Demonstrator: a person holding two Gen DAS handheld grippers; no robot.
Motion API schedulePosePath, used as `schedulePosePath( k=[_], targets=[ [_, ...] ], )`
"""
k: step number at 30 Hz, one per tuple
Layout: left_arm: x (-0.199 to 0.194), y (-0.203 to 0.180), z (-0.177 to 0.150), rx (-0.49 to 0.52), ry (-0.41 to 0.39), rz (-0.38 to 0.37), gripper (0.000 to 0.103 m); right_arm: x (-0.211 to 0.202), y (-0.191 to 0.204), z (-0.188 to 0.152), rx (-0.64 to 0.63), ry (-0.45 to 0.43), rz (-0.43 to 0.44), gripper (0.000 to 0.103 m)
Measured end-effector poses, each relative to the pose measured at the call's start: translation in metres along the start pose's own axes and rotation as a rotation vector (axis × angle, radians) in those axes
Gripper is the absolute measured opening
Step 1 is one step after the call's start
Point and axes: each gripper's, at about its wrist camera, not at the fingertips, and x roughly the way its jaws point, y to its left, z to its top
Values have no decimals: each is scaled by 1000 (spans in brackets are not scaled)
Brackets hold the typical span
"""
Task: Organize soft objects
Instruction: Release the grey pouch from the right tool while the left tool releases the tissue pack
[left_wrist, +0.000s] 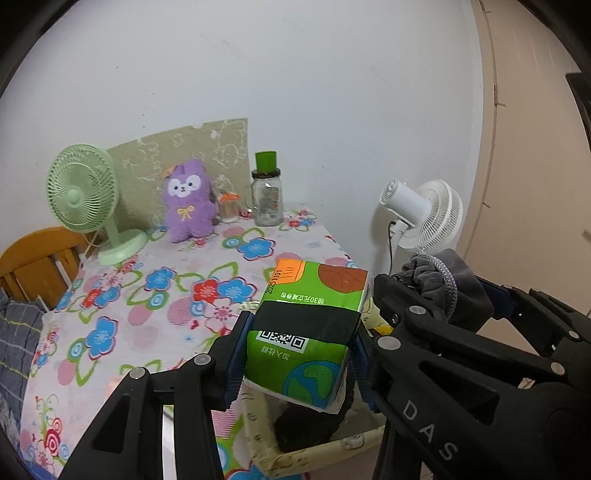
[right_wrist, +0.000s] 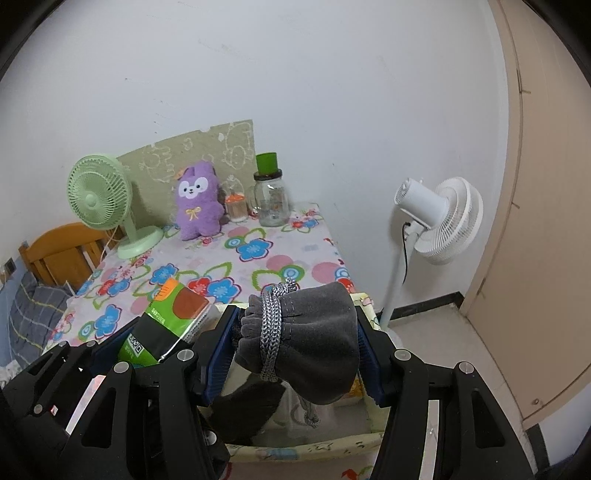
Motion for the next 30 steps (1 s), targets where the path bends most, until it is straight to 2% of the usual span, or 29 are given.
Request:
schedulePosePath(
  k=[11,18,20,24,26,30],
  targets=[
    [44,-14,-2,-12,77,-41,55,33,-24,-5,38,71,-21,62],
    [68,-15,-4,-11,124,-32,58,56,-29,-10,50,118,-15,62],
    [72,-13,-4,-11,138,-39,67,60,-28,-10,49,125,-8,62],
    [73,-13,-5,-14,154,-55,77,68,-28,-9,57,141,13,62],
    [73,-13,-5,-11,166,-59,85,71,-26,-9,54,146,17,62],
    [71,-12,-6,-1,173,-41,85,76,-22,-11,58,161,36,62]
  ],
)
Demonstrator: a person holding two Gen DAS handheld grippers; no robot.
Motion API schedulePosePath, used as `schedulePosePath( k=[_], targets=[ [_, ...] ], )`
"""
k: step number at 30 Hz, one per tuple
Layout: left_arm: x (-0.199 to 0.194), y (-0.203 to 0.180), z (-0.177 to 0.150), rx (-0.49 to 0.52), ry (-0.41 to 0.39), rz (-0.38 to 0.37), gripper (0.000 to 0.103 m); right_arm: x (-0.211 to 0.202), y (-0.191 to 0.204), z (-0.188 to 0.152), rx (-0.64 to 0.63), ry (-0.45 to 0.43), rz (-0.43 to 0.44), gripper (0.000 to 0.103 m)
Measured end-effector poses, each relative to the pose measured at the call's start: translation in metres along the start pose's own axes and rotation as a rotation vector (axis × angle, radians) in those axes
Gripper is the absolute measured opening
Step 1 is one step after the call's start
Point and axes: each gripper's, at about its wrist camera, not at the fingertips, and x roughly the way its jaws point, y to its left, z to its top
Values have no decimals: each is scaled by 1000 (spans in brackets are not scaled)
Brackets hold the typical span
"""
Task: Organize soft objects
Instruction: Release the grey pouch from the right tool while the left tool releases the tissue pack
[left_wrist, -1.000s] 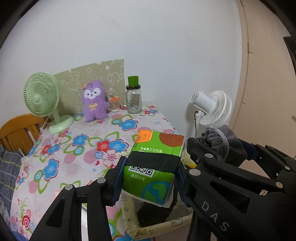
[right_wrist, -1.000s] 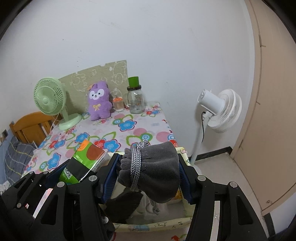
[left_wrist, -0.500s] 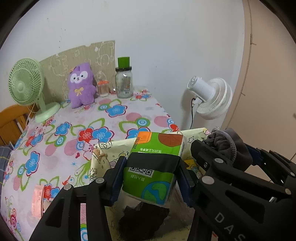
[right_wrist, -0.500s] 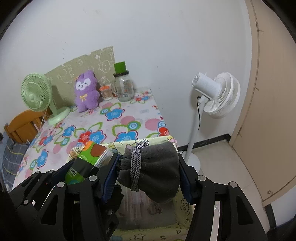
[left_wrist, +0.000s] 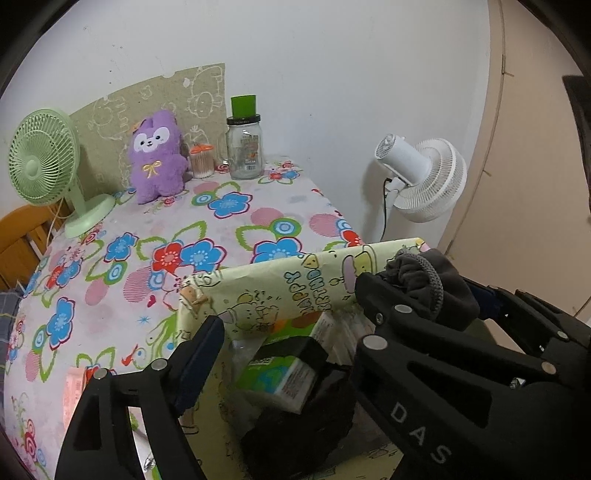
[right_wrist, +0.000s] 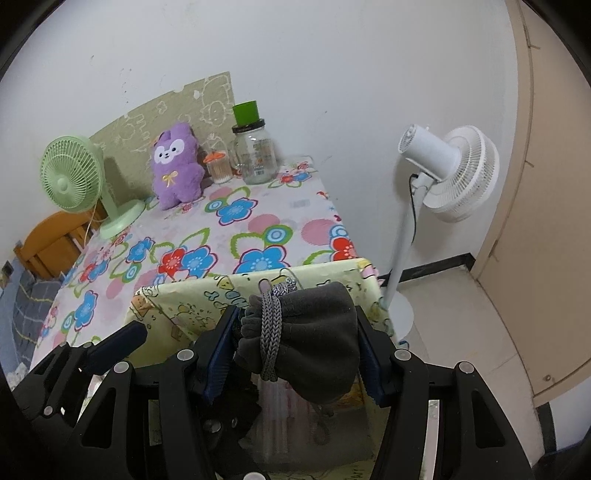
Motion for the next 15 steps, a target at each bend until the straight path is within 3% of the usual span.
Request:
schedulePosePath(
  k=[3,10,15],
  targets=[
    [0,3,-1,-2,8,6,85,3,3,0,-5,16,1,65],
    [-9,9,-4,-2,-9,17,88,-7,11,-4,-8,-12,-1,88],
    [-19,13,-7,4,-31,30,91,-16,16,-6,-11,-25,-9,90]
  ],
)
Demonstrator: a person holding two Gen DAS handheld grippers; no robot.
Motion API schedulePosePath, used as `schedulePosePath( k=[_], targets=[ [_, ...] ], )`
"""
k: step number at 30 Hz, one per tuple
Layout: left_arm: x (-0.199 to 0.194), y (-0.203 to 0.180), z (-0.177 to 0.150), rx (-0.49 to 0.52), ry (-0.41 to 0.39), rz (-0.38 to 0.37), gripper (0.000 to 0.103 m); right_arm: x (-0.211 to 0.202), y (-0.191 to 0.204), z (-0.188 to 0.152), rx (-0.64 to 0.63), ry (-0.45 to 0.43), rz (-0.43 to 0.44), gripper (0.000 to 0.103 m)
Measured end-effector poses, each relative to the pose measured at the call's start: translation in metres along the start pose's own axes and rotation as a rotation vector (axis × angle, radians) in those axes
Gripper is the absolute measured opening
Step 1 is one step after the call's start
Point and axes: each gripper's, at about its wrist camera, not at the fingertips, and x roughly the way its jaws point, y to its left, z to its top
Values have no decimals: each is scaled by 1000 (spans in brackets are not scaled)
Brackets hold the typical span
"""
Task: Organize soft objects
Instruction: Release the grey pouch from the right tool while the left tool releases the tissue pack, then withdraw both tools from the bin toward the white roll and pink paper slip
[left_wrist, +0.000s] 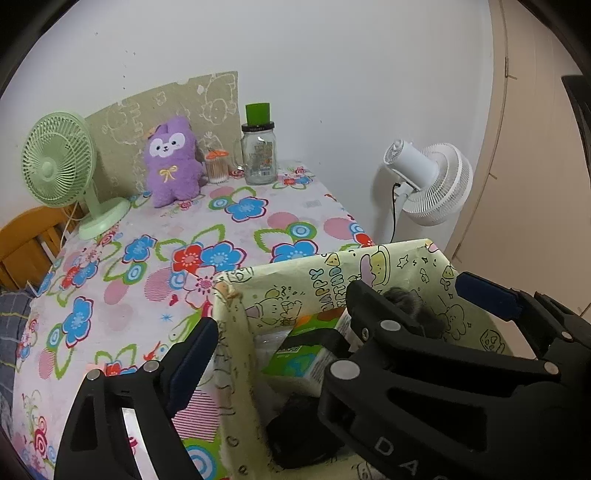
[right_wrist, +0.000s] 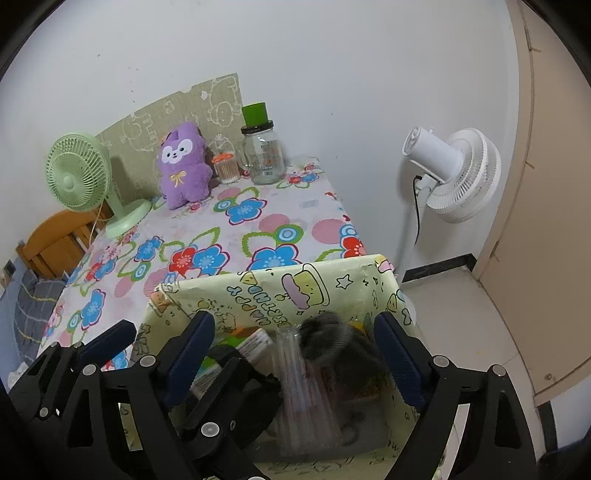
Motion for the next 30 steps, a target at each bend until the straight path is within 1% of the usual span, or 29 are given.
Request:
schedulePosePath(
  k=[7,12,16,24,30],
  targets=[
    [-21,10,-6,-1,-35,7,95,-20,13,-5,-13,-35,-5,91],
    [-33,14,-8,9,-34,-3,96,-38,22,-8,-17,-61,-26,91],
    [-48,17,-9,26,-62,16,99,-51,26,-11,-12,-82,-34,91],
    [-76,28,-17,27,-110,34,103,-78,43,-17,-21,-128,-47,96],
    [-89,38,-24,26,-117,19,103,-92,57,-25,-33,-135,-39,99]
  ],
)
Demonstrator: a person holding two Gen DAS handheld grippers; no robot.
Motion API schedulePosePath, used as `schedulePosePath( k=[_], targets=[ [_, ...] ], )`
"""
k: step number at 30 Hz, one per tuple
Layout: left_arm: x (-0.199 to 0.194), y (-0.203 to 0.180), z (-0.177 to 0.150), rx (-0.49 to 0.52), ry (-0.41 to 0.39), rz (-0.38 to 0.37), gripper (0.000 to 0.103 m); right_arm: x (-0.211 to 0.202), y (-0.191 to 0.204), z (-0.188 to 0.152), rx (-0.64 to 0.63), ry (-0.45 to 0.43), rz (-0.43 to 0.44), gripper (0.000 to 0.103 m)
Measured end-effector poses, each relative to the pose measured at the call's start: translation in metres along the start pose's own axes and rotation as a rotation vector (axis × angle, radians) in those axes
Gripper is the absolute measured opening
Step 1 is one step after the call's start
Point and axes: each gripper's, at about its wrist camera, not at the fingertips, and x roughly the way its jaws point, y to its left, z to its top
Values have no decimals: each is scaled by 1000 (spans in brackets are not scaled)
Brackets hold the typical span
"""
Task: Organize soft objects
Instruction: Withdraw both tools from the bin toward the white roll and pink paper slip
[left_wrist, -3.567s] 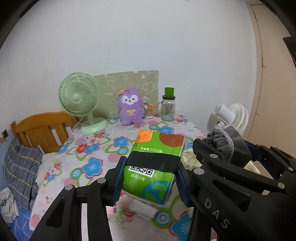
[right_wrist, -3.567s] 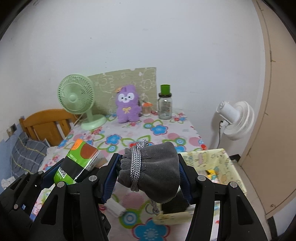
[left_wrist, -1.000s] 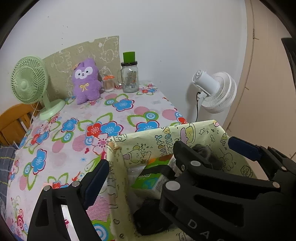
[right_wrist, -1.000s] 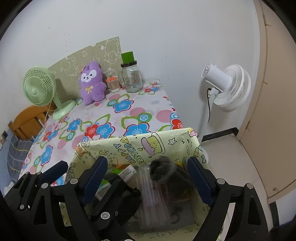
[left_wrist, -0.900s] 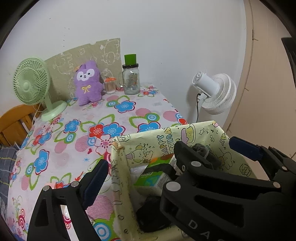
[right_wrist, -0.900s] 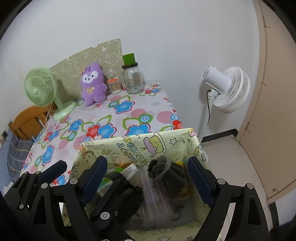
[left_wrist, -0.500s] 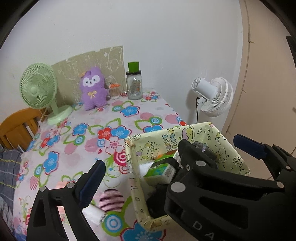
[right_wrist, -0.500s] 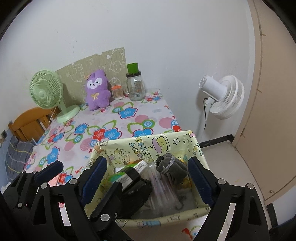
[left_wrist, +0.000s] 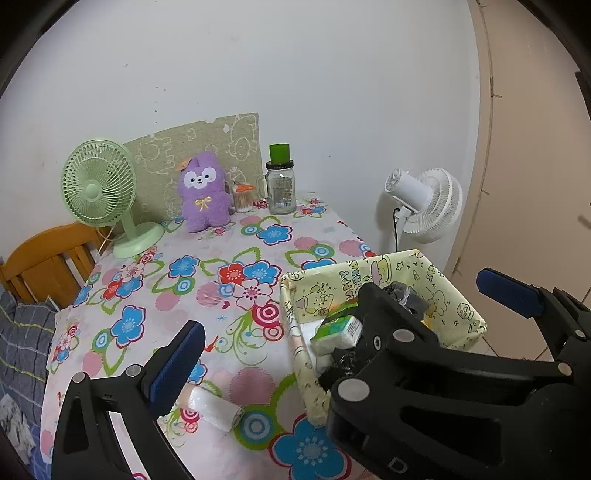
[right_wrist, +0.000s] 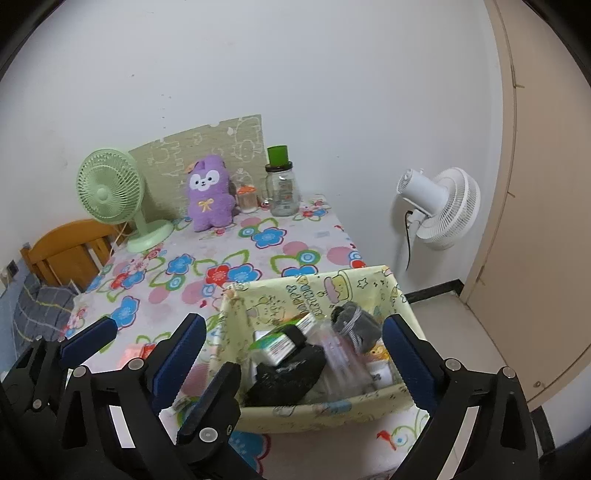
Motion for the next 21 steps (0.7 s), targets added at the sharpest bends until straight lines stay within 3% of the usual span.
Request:
schedulePosePath(
  k=[11,21],
  targets=[
    [-28,29,-12,-12,-44,6,103,-23,34,-9,-25,-39,7,102],
    [-44,59,-22,-24,-63,27,103,-30,69,-15,-50,-51,64,102]
  ],
)
